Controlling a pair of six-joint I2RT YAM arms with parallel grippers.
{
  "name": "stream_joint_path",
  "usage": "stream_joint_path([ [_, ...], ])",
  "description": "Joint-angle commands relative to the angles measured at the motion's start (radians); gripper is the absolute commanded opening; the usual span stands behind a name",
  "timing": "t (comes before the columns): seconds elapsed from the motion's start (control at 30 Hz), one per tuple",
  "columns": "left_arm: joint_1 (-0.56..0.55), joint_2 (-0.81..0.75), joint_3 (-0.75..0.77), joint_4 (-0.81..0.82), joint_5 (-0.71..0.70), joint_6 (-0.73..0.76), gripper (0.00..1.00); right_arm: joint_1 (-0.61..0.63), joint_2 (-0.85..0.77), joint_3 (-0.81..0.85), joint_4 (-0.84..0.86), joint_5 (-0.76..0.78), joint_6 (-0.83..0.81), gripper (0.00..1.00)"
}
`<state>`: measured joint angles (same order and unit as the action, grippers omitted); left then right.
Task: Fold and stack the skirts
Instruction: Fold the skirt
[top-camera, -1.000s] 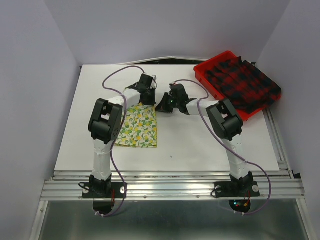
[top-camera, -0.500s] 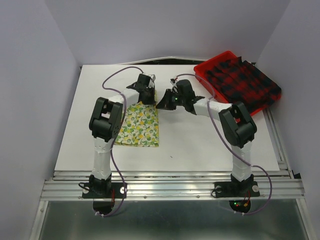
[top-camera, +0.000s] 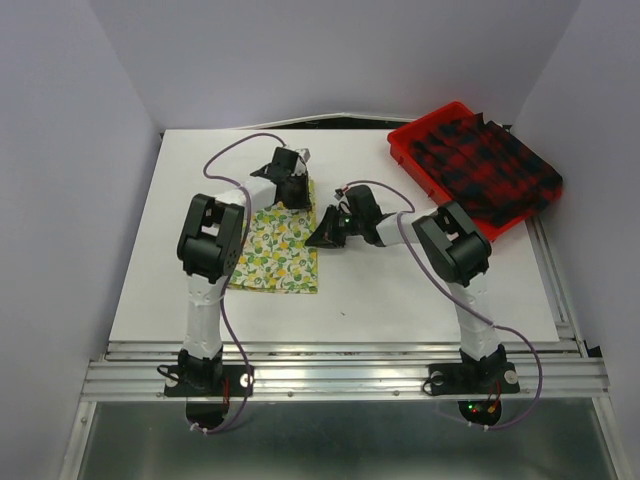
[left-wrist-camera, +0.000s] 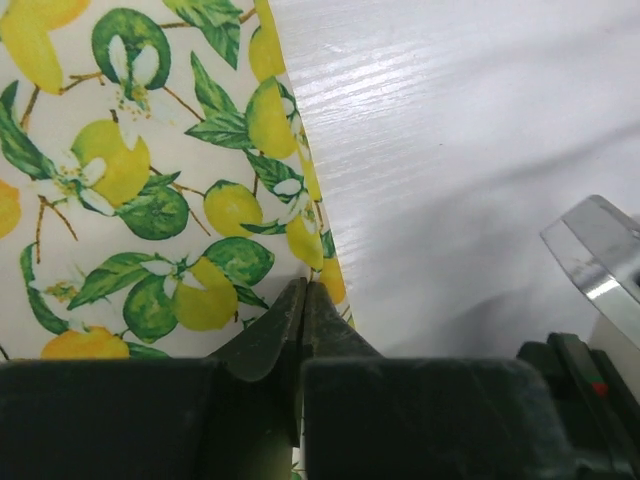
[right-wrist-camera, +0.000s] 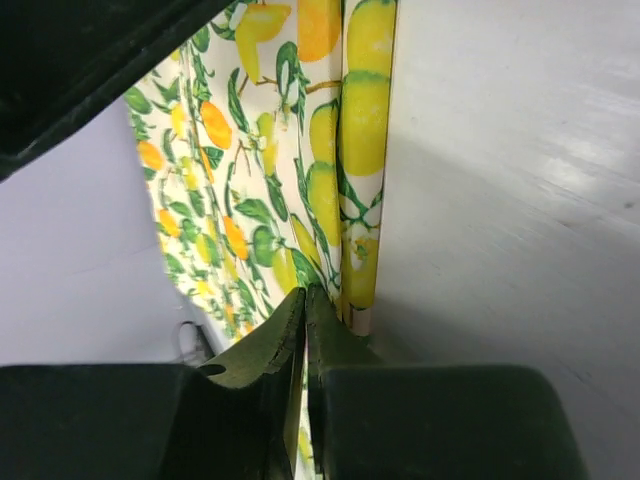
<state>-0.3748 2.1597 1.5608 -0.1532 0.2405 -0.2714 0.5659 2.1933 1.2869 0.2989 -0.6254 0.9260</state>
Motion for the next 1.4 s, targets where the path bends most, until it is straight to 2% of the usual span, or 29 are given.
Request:
stream_joint_path([
  [0.0,0.013,-0.049,-0.007,0.012,0.045,0.014,0.2,0.005,0.036,-0.005,-0.01,0.065,0.034,0.1],
  [0.03,0.016,-0.084,-0.013,0.018,0.048,0.02,0.27,0.005,0.043,0.0,-0.041,0.087,0.036,0.11],
  [0.07,0.026,-0.106,-0.027,0.026,0.057,0.029,0.45,0.005,0.055,0.015,-0.106,0.119,0.021,0.14],
  [0.1,0.037,-0.13,-0.031,0.032,0.066,0.037,0.51,0.005,0.062,0.022,-0.121,0.124,0.008,0.15],
  [0.13,0.046,-0.183,-0.048,0.038,0.069,0.043,0.65,0.005,0.063,0.025,-0.135,0.134,-0.001,0.16],
  [0.17,0.072,-0.242,-0.06,0.053,0.086,0.061,0.83,0.005,0.066,0.026,-0.144,0.147,-0.003,0.16],
  [0.23,0.106,-0.291,-0.082,0.066,0.123,0.087,0.87,0.005,0.071,0.029,-0.155,0.147,0.002,0.17],
  [0.37,0.218,-0.34,-0.157,0.069,0.294,0.159,0.86,0.005,0.08,0.032,-0.158,0.144,0.007,0.17],
  [0.4,0.247,-0.334,-0.171,0.075,0.424,0.181,0.84,0.005,0.08,0.034,-0.164,0.145,0.007,0.17],
  [0.47,0.335,-0.299,-0.205,0.089,0.535,0.219,0.78,0.005,0.074,0.025,-0.167,0.141,0.005,0.17],
  [0.5,0.359,-0.279,-0.209,0.116,0.627,0.216,0.7,0.005,0.072,0.022,-0.168,0.138,0.005,0.17],
  [0.57,0.413,-0.204,-0.194,0.127,0.664,0.198,0.6,0.005,0.066,0.011,-0.17,0.133,0.004,0.17],
  [0.6,0.422,-0.152,-0.188,0.129,0.701,0.199,0.5,0.005,0.065,0.009,-0.176,0.13,0.001,0.17],
  [0.83,0.442,0.008,-0.147,0.179,0.683,0.155,0.34,0.005,0.062,-0.003,-0.204,0.133,-0.01,0.17],
  [0.93,0.459,0.043,-0.107,0.213,0.663,0.066,0.33,0.005,0.056,-0.006,-0.218,0.147,-0.019,0.17],
  [1.07,0.461,0.072,-0.027,0.091,0.664,0.104,0.33,0.005,0.045,0.003,-0.236,0.154,-0.032,0.17],
  [1.2,0.465,-0.041,-0.047,-0.053,0.713,0.248,0.36,-0.004,0.014,-0.004,-0.236,0.167,-0.042,0.17],
  [1.3,0.471,-0.119,-0.083,-0.204,0.772,0.406,0.36,-0.004,0.003,-0.011,-0.238,0.168,-0.046,0.17],
  [1.37,0.481,-0.167,-0.122,-0.249,0.798,0.457,0.36,-0.004,0.003,-0.012,-0.241,0.164,-0.05,0.17],
])
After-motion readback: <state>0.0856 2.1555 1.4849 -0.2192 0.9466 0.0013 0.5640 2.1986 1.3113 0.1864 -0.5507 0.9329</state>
